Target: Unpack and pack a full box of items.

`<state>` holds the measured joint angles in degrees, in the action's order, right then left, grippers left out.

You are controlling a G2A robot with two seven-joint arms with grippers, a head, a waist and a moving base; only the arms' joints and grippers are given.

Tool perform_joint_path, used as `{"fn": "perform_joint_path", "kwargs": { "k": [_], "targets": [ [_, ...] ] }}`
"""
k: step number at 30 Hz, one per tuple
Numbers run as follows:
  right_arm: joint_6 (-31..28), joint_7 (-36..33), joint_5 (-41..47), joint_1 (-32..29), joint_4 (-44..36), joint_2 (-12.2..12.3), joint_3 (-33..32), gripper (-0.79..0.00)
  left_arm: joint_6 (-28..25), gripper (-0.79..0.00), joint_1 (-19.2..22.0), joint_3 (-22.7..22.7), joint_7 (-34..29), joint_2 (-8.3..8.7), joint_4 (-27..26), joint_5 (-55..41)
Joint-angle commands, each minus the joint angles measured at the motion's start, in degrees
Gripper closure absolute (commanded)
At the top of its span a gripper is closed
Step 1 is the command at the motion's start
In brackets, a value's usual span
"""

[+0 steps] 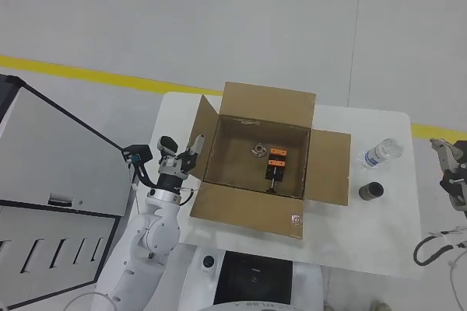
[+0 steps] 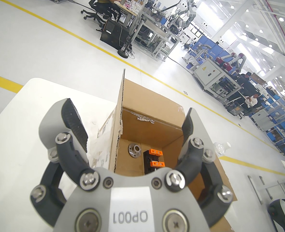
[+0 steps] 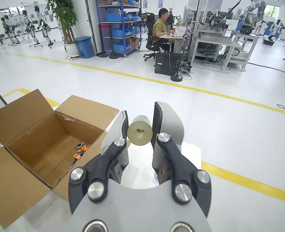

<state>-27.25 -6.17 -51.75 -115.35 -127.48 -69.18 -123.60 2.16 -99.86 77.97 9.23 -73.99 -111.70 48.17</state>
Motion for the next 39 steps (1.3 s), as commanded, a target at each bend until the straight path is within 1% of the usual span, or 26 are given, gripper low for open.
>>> {"fn": "perform_joint_path", "kwargs": {
  "k": [1, 7, 9, 12, 14, 18, 21, 23, 25, 33, 35, 39],
  "targets": [
    [0.00, 0.00, 0.00, -0.01, 0.00, 0.00, 0.00, 0.000, 0.00, -0.785, 0.00, 0.00, 0.00, 0.00, 0.00, 0.00],
    [0.10, 0.73, 0.75, 0.24, -0.19, -0.04, -0.02, 0.000, 0.00, -0.785, 0.00, 0.00, 0.00, 0.00, 0.00, 0.00],
    [0.98, 4.05, 2.44, 0.16, -0.19, -0.31, -0.91, 0.000, 0.00, -0.785, 0.00, 0.00, 0.00, 0.00, 0.00, 0.00],
    [1.58, 10.47, 4.22, -1.77, 2.52, -0.98, -1.97, 0.000, 0.00, -0.785, 0.00, 0.00, 0.00, 0.00, 0.00, 0.00],
    [2.08, 15.51, 2.21, -2.72, 5.39, -1.42, -2.09, 0.000, 0.00, -0.785, 0.00, 0.00, 0.00, 0.00, 0.00, 0.00],
    [1.70, 26.80, -4.28, -3.87, 14.56, -2.27, 1.86, 0.000, 0.00, -0.785, 0.00, 0.00, 0.00, 0.00, 0.00, 0.00],
    [3.25, 34.34, -10.58, -2.75, 23.37, -2.72, 5.57, 0.000, 0.00, -0.785, 0.00, 0.00, 0.00, 0.00, 0.00, 0.00],
    [3.75, 37.45, -12.70, -1.48, 29.18, -2.88, 7.27, 0.000, 0.00, -0.785, 0.00, 0.00, 0.00, 0.00, 0.00, 0.00],
    [3.61, 37.36, -13.29, -0.29, 33.18, -2.88, 8.07, 0.000, 0.00, -0.785, 0.00, 0.00, 0.00, 0.00, 0.00, 0.00],
    [3.52, 37.04, -13.40, -0.23, 33.13, -2.88, 8.19, 0.000, 0.00, -0.785, 0.00, 0.00, 0.00, 0.00, 0.00, 0.00],
    [3.65, 35.99, -13.81, 0.71, 34.01, -2.95, 9.45, 0.000, 0.00, -0.785, 0.00, 0.00, 0.00, 0.00, 0.00, 0.00],
    [4.61, 35.22, -16.27, 5.79, 42.55, -2.91, 12.18, 0.000, 0.00, -0.785, 0.00, 0.00, 0.00, 0.00, 0.00, 0.00]
  ]
}}
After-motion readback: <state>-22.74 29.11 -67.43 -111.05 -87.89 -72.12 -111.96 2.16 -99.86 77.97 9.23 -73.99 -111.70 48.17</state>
